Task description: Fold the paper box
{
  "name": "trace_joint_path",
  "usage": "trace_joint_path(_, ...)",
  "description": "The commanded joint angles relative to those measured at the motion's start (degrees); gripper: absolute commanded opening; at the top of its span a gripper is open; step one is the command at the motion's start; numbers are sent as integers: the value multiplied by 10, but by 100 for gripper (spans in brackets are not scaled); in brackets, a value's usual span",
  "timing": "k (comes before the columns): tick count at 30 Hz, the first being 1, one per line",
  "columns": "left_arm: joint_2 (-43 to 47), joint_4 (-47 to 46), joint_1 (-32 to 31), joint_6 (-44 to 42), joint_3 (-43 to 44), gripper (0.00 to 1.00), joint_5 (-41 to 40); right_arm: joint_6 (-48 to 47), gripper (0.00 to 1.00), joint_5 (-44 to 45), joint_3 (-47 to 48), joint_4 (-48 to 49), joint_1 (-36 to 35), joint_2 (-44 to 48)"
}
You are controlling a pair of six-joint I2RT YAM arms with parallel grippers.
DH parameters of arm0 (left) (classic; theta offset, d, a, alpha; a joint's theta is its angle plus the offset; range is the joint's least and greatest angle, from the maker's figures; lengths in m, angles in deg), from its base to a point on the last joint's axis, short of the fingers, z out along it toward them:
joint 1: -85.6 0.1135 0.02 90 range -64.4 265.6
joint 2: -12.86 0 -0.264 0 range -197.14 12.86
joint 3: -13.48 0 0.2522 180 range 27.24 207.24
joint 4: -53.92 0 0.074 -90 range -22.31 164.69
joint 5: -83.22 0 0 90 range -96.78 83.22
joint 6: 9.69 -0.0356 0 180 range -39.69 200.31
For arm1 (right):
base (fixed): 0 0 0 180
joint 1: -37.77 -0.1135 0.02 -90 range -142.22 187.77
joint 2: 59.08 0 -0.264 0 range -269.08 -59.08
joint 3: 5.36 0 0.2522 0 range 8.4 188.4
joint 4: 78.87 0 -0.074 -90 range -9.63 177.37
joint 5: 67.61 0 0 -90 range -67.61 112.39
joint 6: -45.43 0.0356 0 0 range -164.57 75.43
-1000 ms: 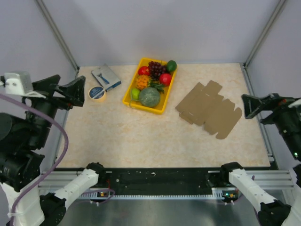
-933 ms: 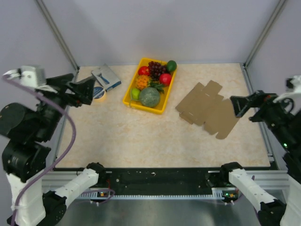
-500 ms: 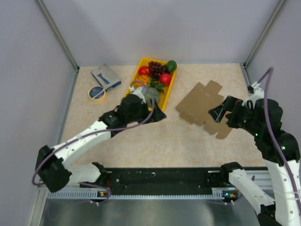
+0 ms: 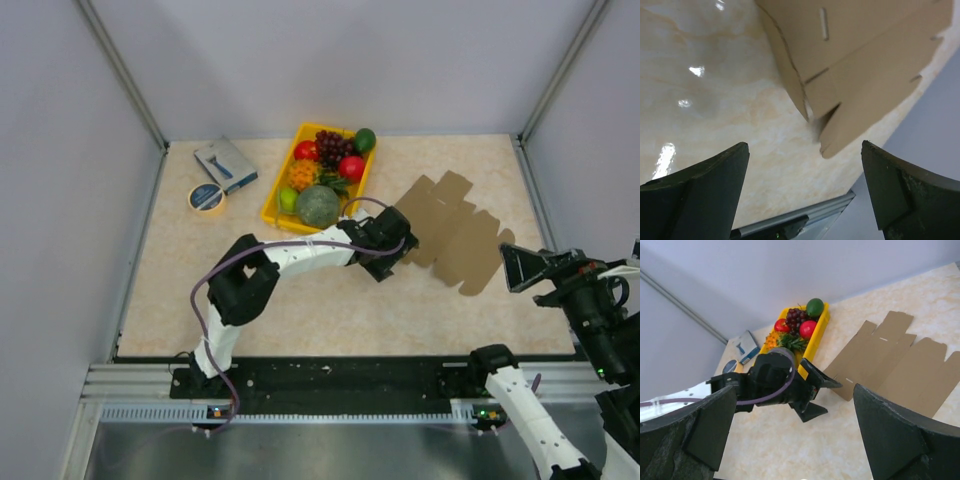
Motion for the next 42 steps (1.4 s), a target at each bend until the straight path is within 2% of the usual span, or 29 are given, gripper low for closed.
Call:
trace_joint_path(1,-39,4,15,121,31,97,-23,-19,99,15,21,10,4,9)
trace_joint_path(4,-70,-32,27,130,30,95,-24,-19,99,12,14,9,4,14)
trace_joint_path(8,-101,-85,37,126,17,84,-11,-15,99,1,-2,10,4,19)
trace_joint_path(9,-100,-101,37,120,13,69,-16,-15,99,-2,-5,10,4,18)
trace_joint_path(13,-59,-103,36,26,17,40,-66,-35,99,-16,-21,10,4,7)
trace_joint_path(15,-36,-105,36,-54,11,28,-85,-49,99,-45,-25,10,4,-6)
trace_joint_path(16,-7,-106,37,-90,4,10,-89,-67,99,-57,-29,11,3,-11)
trace_joint_path(17,9,-99,37,-162,3,3,-96,-79,99,-85,-32,11,4,-15)
trace_joint_path(18,25,-90,36,-197,2,0,-110,-91,99,-100,-34,11,4,-21)
trace_joint_path(22,152,-78,36,-376,-58,0,-112,-154,99,-171,-42,11,4,-78)
trace_joint_path(23,176,-90,37,-443,-75,0,-110,-160,98,-183,-44,11,4,-90)
trace_joint_path(25,253,-120,40,-528,-129,0,-73,-180,96,-201,-50,14,4,-112)
trace_joint_path(26,276,-105,41,-594,-141,0,-68,-185,96,-228,-53,28,3,-136)
trace_joint_path(30,391,-65,43,-739,-193,0,-54,-221,91,-290,-74,105,3,-193)
trace_joint_path(32,451,-50,45,-813,-221,0,-11,-254,88,-331,-78,153,4,-215)
trace_joint_path(38,565,54,46,-930,-239,0,44,-425,88,-452,-45,190,-1,-303)
trace_joint_path(41,597,81,48,-951,-230,0,69,-501,88,-521,-35,192,-23,-336)
trace_joint_path(42,601,84,48,-953,-227,0,103,-513,86,-524,-36,193,-31,-344)
